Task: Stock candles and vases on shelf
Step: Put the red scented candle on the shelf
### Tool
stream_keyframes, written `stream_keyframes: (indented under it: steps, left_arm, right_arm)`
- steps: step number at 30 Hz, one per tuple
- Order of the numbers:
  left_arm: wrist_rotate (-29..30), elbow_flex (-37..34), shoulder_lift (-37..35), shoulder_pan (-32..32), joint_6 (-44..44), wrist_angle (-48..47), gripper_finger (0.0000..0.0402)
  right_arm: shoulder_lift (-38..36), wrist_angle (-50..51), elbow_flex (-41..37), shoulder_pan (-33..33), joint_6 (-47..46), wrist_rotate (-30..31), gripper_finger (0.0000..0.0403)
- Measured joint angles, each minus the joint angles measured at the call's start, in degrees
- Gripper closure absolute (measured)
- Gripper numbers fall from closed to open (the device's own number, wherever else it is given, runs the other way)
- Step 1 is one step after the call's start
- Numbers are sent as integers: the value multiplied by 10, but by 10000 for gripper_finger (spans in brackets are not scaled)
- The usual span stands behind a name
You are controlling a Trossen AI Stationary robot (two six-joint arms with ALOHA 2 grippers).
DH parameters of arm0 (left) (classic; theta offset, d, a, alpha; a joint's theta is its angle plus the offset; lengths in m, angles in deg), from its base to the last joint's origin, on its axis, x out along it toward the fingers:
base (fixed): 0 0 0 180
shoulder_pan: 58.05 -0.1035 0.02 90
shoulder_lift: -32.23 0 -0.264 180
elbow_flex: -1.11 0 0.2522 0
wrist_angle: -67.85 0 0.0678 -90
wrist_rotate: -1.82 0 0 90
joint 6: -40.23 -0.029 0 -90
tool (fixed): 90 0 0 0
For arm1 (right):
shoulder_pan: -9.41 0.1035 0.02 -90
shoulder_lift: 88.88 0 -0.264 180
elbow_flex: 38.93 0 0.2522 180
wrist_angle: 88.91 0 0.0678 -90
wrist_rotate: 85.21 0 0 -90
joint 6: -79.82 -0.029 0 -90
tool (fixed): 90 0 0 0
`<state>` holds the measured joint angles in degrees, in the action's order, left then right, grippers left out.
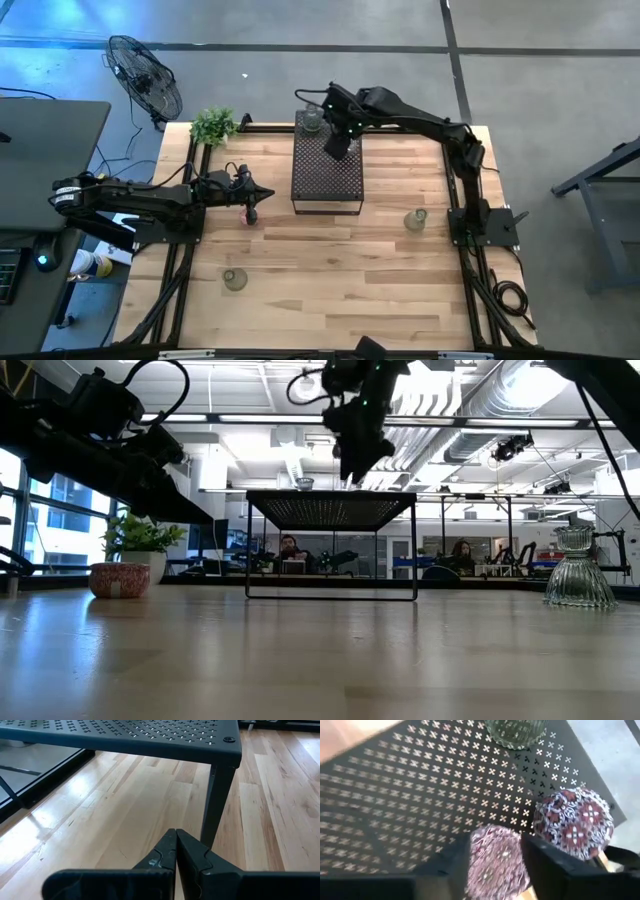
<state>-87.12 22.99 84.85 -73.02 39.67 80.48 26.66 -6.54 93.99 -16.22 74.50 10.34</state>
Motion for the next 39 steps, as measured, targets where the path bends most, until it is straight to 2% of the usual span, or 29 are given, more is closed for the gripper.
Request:
stream_keyframes:
  steps: [6,10,17,24,39]
  left_arm:
    - [0,0,0,0,0,-1,401]
    - [0,0,0,0,0,-4,401]
    - [0,0,0,0,0,-4,401]
    - [0,0,0,0,0,-5,401]
    - [0,0,0,0,0,-8,401]
  right_arm:
    - [8,-36,-1,-1,27,5,354]
    - [11,-46,-1,-7,38,-8,397]
    - [25,-40,-1,-10,44,-21,388]
    - [23,-12,0,-11,53,-28,401]
    - [17,6,0,-9,56,-18,402]
